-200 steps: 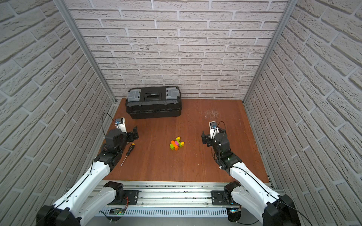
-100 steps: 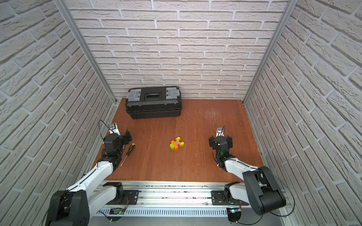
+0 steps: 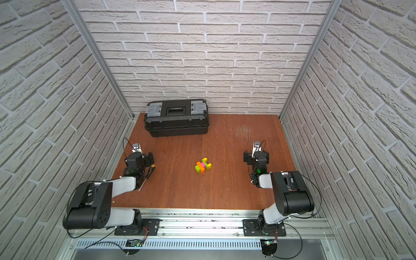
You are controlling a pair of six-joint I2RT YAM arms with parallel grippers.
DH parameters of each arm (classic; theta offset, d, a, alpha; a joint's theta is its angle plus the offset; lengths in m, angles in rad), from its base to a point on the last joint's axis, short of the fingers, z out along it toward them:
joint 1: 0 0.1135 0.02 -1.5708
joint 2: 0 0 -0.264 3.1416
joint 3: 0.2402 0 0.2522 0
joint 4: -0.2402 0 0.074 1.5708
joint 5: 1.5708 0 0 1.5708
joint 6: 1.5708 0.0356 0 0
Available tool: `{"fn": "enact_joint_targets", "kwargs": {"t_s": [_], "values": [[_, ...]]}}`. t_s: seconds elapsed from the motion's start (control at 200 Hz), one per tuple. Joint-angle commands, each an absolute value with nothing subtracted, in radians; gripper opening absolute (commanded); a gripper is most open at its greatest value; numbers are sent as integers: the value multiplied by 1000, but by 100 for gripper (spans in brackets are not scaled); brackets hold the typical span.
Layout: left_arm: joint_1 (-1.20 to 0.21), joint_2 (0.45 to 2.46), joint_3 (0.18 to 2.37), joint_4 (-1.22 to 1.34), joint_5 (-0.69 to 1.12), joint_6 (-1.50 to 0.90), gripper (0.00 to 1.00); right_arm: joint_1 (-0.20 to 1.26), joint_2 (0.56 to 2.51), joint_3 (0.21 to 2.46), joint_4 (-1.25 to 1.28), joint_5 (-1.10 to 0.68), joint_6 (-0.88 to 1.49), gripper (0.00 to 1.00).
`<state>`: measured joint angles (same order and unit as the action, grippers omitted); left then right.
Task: Assemble a carrot with lego
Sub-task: Reset both arms
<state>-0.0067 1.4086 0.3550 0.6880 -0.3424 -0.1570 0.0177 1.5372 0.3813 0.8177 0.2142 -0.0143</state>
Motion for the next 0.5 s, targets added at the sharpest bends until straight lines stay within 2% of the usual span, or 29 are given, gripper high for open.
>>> {"fn": "enact_joint_targets", "kwargs": {"t_s": [0.0,0.07,0.11,0.155,0.2,0.495], "values": [[3,1506,347,947,-288,-100,98,17,1523,394,849,160,-6,99],[1,1594,342,1040,-263,-76,98,17,1516,402,822,160,-6,99],[12,1556,364,928,-243,-100,98,16,1516,403,823,156,-4,99],[24,1583,359,994,-231,-102,98,16,1521,399,836,156,-5,99],[26,1562,370,929,-226,-109,98,15,1514,404,815,155,-3,99],[31,1569,367,950,-221,-109,98,9,1528,420,800,138,-3,99]]}}
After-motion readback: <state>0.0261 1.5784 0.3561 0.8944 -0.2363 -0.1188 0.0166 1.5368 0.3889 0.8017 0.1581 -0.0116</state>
